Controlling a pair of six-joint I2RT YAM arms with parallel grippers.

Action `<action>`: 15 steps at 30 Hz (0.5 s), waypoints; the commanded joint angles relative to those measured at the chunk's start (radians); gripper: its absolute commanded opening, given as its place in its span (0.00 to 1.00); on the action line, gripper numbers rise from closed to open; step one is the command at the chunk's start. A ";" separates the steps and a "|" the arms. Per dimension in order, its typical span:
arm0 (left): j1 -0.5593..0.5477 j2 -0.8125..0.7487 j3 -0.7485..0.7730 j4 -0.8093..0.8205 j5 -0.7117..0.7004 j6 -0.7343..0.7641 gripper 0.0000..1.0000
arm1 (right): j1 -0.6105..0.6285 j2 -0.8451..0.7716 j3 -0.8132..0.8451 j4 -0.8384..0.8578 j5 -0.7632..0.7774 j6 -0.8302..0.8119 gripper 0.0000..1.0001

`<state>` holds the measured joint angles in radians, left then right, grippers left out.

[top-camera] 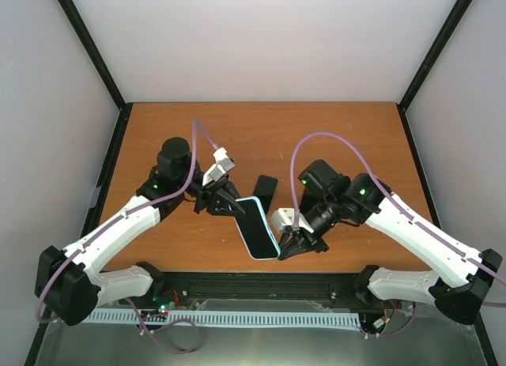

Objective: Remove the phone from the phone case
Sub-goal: Remove the phone case from the phone.

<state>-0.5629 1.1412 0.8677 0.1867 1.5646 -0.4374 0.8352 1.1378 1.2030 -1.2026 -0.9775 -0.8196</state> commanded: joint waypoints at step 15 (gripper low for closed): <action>-0.078 -0.083 0.076 -0.003 -0.149 0.003 0.00 | -0.197 0.039 -0.065 0.404 0.171 0.347 0.03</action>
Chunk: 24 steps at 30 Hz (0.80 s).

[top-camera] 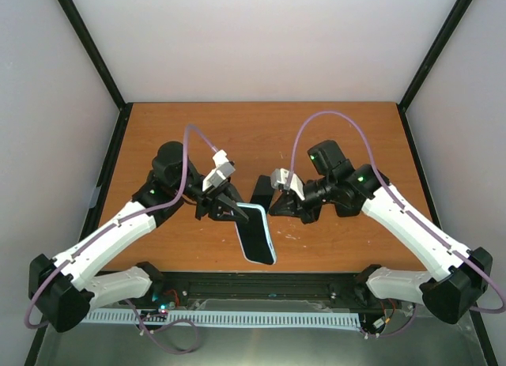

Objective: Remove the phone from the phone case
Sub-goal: Remove the phone case from the phone.

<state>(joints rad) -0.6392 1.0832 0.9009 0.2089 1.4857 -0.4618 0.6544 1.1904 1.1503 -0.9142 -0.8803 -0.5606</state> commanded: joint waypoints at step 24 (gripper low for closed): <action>0.071 -0.069 0.052 -0.150 -0.522 0.072 0.00 | -0.035 -0.210 -0.079 -0.113 0.071 -0.149 0.69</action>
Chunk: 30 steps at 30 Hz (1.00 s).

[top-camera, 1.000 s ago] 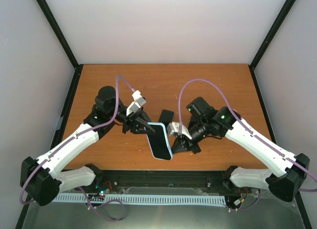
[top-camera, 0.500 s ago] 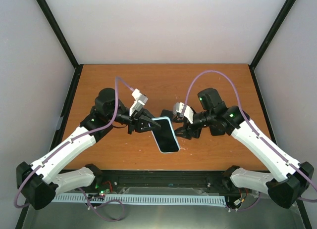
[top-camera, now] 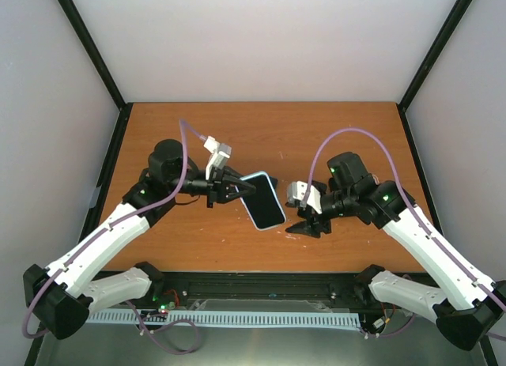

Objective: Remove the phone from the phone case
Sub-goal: Remove the phone case from the phone.

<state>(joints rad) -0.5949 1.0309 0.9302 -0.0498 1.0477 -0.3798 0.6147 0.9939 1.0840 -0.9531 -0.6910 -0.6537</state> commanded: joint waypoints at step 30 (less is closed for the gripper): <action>0.029 -0.089 -0.024 0.167 0.111 -0.012 0.00 | 0.000 0.075 0.116 -0.195 -0.295 -0.116 0.63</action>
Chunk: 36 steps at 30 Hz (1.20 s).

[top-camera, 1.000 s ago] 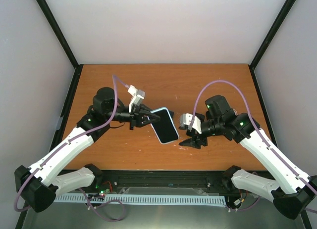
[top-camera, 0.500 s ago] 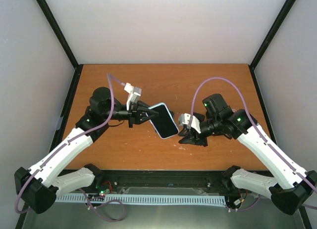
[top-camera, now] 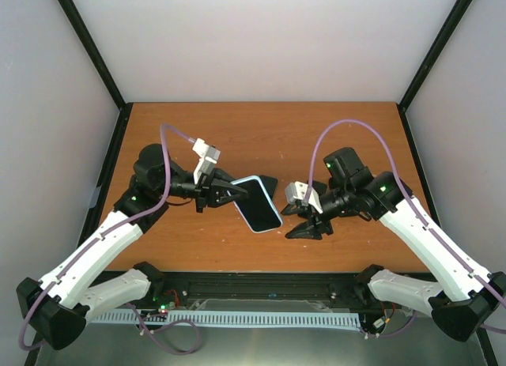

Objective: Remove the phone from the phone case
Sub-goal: Remove the phone case from the phone.

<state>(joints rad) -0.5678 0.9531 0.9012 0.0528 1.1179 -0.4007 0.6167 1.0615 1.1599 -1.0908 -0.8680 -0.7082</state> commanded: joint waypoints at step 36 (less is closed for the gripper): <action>0.002 0.060 -0.189 0.580 0.178 -0.320 0.00 | -0.003 0.183 0.082 0.197 0.225 0.249 0.36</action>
<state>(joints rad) -0.5282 1.0435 0.6788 0.5018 1.1709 -0.6224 0.6182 1.2243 1.2072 -1.0420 -0.6483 -0.4706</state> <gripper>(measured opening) 0.115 0.342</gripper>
